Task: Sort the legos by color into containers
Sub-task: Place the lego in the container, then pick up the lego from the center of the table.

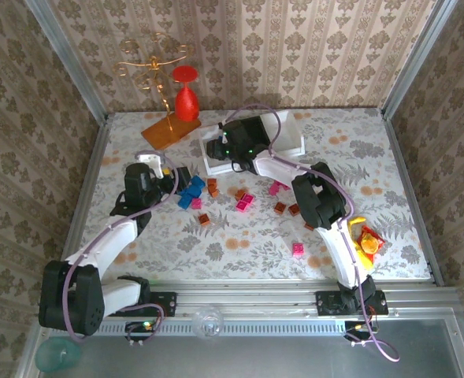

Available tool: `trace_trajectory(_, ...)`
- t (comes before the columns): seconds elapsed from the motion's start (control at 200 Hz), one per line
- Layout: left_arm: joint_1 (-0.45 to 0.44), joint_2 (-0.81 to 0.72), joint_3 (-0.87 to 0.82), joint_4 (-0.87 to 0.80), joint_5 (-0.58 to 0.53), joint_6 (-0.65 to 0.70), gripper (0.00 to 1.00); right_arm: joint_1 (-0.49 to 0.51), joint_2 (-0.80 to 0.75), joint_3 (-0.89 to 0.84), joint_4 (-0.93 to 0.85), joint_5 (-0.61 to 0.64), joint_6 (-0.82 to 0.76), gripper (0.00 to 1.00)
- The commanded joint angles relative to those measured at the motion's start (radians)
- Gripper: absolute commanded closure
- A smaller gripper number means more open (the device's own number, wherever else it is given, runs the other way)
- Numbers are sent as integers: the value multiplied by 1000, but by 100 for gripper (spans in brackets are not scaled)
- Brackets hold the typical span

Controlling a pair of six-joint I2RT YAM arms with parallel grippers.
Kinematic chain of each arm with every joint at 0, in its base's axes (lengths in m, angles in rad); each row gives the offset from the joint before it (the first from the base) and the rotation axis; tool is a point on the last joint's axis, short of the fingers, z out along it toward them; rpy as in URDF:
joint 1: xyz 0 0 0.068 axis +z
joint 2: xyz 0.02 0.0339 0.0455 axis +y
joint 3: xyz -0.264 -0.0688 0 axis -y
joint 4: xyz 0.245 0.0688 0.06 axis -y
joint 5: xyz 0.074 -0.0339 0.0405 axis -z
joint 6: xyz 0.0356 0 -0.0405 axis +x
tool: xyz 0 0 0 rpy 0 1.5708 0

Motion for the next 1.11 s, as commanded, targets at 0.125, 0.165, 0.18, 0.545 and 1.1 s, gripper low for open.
trace_trajectory(0.125, 11, -40, -10, -37, -12, -8, 23, -17, -112, -18, -57, -6, -42, 40)
trace_trajectory(0.165, 10, -40, -5, -42, -9, -7, 23, -20, -175, -94, -33, -17, -49, 38)
trace_trajectory(0.18, 11, -39, -3, -44, -6, -8, 23, -20, -201, -128, -23, -19, -52, 37)
trace_trajectory(0.545, -43, 35, 54, -55, 114, 23, 23, 43, -682, -776, -92, 97, -227, 22)
trace_trajectory(1.1, -58, -14, 20, -159, -1, 76, 23, 108, -304, -435, -333, 119, -490, 31)
